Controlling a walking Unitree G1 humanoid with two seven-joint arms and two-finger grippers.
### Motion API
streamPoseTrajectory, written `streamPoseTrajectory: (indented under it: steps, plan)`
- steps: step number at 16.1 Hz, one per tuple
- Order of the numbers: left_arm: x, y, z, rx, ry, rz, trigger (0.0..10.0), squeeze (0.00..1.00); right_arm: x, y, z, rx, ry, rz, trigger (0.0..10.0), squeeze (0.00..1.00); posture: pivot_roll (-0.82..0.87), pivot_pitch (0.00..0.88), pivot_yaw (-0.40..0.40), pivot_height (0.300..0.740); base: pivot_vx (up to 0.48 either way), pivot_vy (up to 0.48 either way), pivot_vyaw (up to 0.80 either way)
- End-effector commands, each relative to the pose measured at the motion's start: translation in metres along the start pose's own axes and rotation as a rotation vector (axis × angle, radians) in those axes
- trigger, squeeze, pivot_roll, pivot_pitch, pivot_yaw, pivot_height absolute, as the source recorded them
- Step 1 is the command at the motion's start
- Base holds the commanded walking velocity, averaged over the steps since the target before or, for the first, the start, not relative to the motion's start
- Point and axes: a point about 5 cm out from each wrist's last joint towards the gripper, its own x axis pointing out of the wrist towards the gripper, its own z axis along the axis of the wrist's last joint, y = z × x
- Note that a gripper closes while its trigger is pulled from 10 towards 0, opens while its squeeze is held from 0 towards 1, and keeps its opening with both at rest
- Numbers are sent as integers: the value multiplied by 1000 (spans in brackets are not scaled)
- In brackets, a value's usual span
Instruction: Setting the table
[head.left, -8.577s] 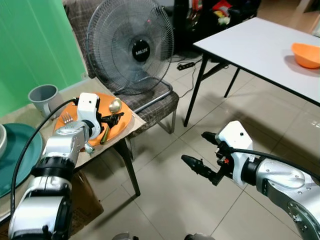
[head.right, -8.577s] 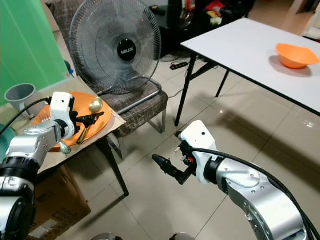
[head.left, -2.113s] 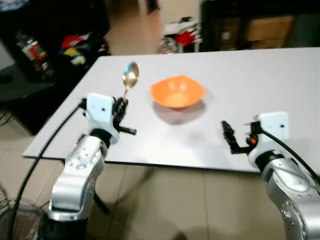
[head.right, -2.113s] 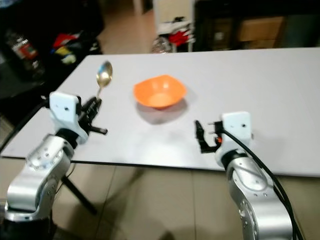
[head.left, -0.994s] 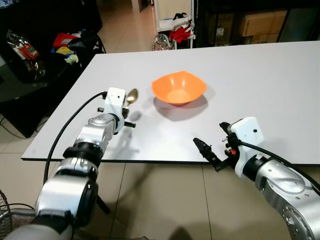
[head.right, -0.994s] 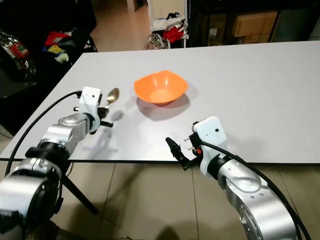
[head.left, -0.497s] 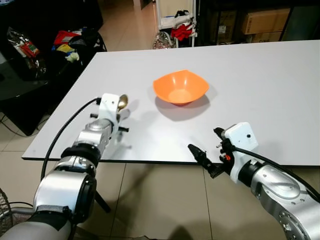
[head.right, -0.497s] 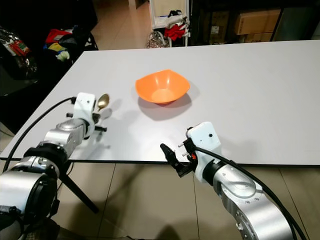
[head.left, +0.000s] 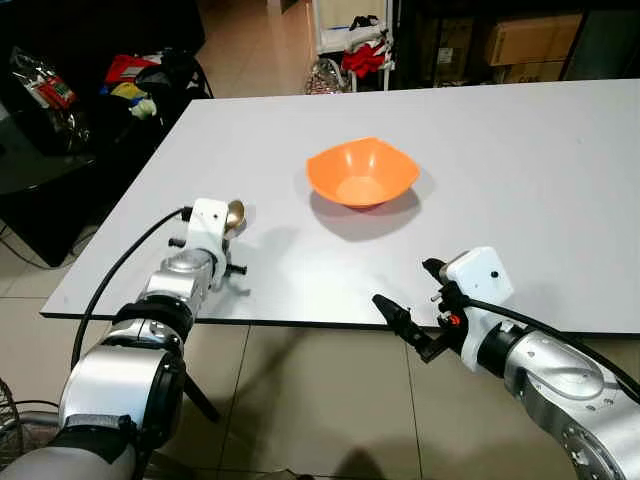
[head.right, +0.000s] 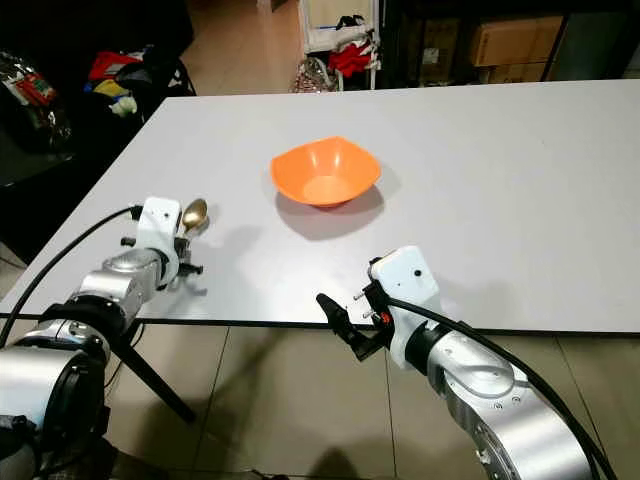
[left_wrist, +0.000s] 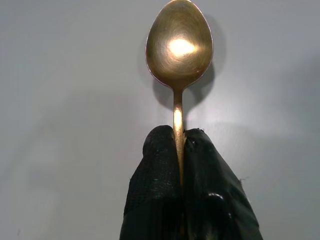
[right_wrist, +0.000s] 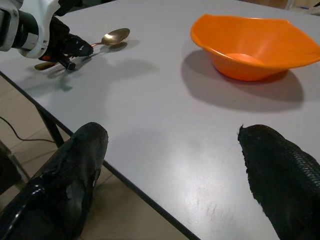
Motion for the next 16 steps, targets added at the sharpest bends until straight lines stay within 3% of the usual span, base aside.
streamPoseTrajectory:
  steps: [1, 10, 11, 12, 13, 16]
  plan:
    - [0, 3, -2, -3, 6, 11, 10000, 0, 0, 3, 3, 2, -7, 25, 10000, 0, -190, 0, 131, 740, 0, 0, 0]
    - [0, 0, -6, -16, 10, 4, 10000, 0, -2, 5, 5, -3, -6, 62, 10000, 0, -195, 0, 130, 740, 0, 0, 0]
    - [0, -1, -6, -20, 9, 1, 10000, 114, -2, 5, 5, -4, -6, 61, 10000, 0, -197, 0, 132, 740, 0, 0, 0]
    - [0, -1, -6, -20, 8, -1, 10000, 757, -2, 5, 5, -6, -5, 60, 10000, 0, -202, 0, 132, 740, 0, 0, 0]
    - [1, -3, -7, -18, 6, -4, 10000, 1000, -3, 3, 4, -13, -1, 51, 10000, 0, -206, 0, 136, 740, 0, 0, 0]
    - [1, -3, -4, -23, -5, 1, 10000, 1000, -4, 3, 4, -16, -1, 43, 10000, 0, -212, 0, 138, 740, 0, 0, 0]
